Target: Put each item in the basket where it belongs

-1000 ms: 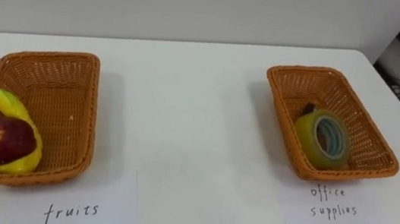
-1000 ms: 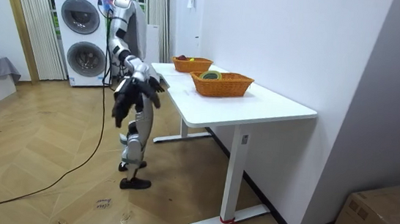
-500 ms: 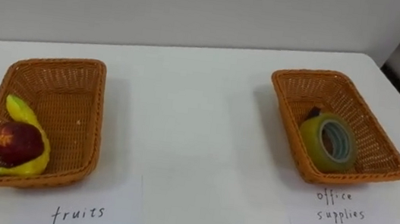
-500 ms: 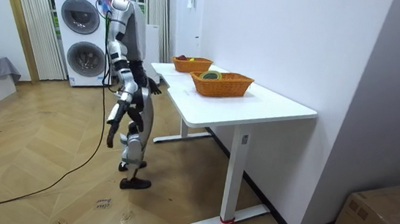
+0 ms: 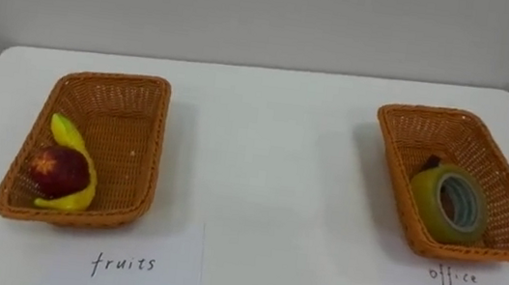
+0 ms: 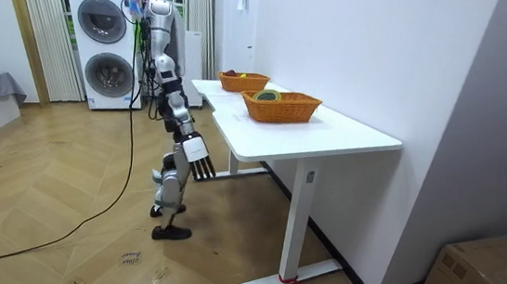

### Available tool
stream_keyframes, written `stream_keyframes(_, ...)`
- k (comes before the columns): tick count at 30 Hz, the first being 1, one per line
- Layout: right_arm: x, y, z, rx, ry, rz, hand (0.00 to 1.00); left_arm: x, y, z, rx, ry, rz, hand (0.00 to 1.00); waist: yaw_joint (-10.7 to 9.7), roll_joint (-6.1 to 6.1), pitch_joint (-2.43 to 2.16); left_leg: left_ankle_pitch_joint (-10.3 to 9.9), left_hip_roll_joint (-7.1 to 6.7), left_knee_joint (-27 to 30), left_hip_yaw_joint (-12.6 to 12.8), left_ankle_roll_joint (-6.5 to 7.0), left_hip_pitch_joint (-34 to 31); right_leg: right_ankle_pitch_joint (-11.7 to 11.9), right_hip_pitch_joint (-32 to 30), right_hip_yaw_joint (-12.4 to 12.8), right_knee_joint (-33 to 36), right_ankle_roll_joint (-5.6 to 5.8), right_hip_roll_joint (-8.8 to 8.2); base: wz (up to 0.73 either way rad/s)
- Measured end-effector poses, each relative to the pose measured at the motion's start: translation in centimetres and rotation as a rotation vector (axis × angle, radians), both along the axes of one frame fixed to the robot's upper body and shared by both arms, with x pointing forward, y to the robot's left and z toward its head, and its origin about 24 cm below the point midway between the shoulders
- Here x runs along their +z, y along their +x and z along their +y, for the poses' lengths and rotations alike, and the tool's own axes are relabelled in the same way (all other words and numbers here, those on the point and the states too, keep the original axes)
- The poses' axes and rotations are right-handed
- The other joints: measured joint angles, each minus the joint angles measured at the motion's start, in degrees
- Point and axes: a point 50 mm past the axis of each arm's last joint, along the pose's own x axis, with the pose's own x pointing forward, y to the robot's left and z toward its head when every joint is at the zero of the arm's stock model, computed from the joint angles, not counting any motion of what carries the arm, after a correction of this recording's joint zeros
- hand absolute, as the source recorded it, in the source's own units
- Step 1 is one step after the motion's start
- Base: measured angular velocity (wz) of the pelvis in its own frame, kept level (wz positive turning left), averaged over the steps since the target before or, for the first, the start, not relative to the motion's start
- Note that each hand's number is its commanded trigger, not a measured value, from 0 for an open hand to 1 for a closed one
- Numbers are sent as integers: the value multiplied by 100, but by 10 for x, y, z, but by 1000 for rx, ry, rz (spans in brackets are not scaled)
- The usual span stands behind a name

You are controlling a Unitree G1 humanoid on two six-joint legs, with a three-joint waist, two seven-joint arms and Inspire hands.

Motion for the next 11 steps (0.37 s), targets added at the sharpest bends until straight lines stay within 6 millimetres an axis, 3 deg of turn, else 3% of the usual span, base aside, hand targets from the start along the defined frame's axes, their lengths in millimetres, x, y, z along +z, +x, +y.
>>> stream_keyframes(4,-1,4,3,22,20,5,0,-2,-5,-3,52,-25,23,0,15,-16,9,0,-20,8,-172,0,5,-8,142,-152,-106,12,-23,26)
stream_keyframes(11,-1,2,5,-10,35,5,0,-6,-30,-7,205,-109,116,0,13,-5,12,-8,-20,68,-248,-11,-37,-32,201,-236,-188,11,-63,5)
